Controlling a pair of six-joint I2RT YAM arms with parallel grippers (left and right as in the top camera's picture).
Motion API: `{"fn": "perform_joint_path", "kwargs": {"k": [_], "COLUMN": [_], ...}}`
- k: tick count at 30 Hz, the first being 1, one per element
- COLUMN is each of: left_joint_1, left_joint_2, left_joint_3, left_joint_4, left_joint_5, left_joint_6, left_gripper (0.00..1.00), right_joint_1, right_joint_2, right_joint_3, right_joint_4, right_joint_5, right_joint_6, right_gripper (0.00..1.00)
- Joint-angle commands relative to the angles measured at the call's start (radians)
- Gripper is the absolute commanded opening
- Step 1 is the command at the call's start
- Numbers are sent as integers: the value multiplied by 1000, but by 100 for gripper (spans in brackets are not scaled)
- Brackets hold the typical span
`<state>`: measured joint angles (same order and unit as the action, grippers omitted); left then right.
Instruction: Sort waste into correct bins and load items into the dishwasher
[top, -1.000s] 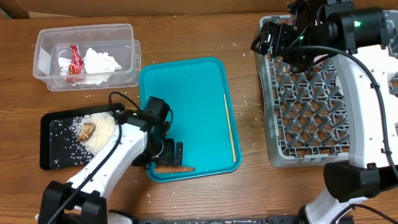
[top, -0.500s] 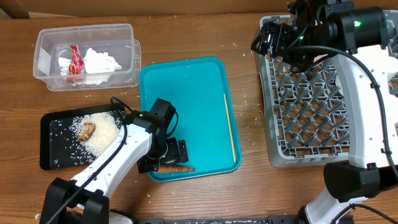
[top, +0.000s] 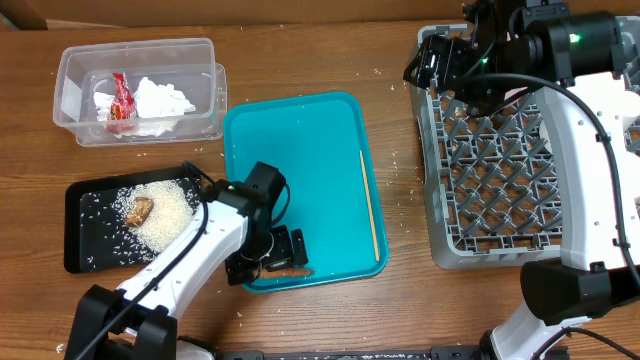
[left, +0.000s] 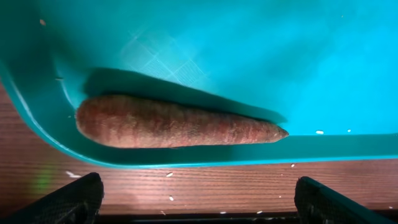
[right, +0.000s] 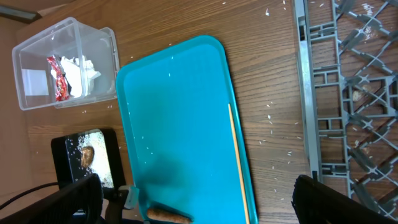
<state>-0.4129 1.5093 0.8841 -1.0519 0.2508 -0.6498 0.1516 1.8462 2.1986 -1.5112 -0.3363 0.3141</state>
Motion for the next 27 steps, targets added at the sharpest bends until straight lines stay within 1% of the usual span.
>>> {"fn": "perform_joint_path", "kwargs": {"k": [1, 5, 6, 11, 13, 20, 24, 27], "left_joint_1": [-9, -9, -9, -10, -13, -20, -20, -20], "left_joint_2": [7, 7, 7, 7, 7, 7, 7, 7], "left_joint_3": [-30, -61, -63, -64, -64, -80, -145, -184], "left_joint_4": [26, 68, 77, 95, 92, 106, 166, 219], "left_joint_5": [11, 8, -10, -67, -66, -43, -21, -18], "left_joint_6": [-28, -28, -27, -27, -27, -32, -58, -55], "left_gripper": [100, 98, 97, 98, 100, 100, 100, 100], "right_joint_1": [3, 3, 3, 3, 3, 3, 3, 3], "right_joint_2": [2, 2, 2, 2, 2, 2, 2, 2], "right_joint_3": [-2, -2, -3, -2, -2, -3, -2, -3], "right_joint_4": [2, 2, 2, 2, 2, 2, 2, 2], "right_joint_5": [-6, -6, -6, -6, -5, -5, -5, -6], "right_joint_6": [1, 1, 1, 1, 1, 1, 1, 1], "right_gripper": [100, 100, 100, 100, 100, 100, 100, 100]}}
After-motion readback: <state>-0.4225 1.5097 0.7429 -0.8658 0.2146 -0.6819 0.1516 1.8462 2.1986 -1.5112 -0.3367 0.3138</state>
